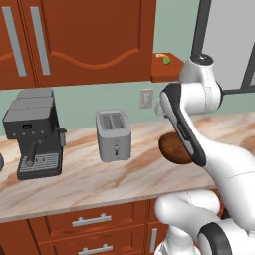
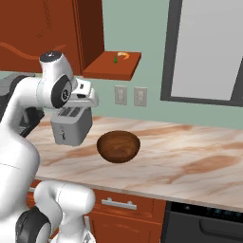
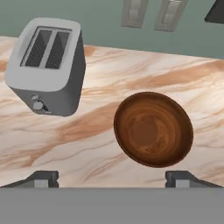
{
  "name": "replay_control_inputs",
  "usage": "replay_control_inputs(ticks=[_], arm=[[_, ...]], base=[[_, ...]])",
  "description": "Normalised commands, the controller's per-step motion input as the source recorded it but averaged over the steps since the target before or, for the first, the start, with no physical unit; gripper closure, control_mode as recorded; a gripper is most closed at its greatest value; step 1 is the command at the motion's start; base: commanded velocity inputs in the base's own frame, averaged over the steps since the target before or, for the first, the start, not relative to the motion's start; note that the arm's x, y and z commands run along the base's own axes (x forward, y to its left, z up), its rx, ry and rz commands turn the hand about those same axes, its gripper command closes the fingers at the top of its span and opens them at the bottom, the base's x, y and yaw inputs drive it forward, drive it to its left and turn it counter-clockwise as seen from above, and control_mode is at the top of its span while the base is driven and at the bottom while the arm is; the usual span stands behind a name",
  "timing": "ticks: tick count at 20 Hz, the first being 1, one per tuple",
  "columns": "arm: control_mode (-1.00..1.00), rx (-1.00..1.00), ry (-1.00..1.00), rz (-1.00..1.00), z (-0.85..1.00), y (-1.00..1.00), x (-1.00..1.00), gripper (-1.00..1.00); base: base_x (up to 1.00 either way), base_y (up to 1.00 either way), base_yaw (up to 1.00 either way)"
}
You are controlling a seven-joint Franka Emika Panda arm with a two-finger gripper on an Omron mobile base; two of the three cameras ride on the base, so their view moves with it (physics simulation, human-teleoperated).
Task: Pick the lemon wedge from the cabinet and place it in the bowl. Then pick the bowl and place it in the sink. Then turn on the sink facuet.
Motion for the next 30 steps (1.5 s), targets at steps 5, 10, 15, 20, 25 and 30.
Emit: replay_control_inputs(ticks=[5, 10, 15, 20, 25, 30], arm=[[-1.00, -0.12, -0.27, -0.04, 0.73, 0.00, -0.15, -1.00], [-1.00, -0.08, -0.08, -0.12, 0.88, -0.02, -0.01, -1.00], [-1.00, 0.00, 0.03, -0.14, 0.71, -0.38, 0.00, -1.00], [-1.00, 0.08, 0.00, -0.02, 0.31, -0.82, 0.01, -1.00], [-1.00, 0.08, 0.00, 0.00, 0.03, -0.53, 0.48, -1.00], [-1.00, 0.02, 0.00, 0.01, 0.00, -0.33, 0.90, -1.00]], base=[[0.00, 0.00, 0.00], [0.00, 0.00, 0.00], [0.00, 0.00, 0.00], [0.00, 0.00, 0.00], [0.00, 0.00, 0.00], [0.00, 0.00, 0.00]])
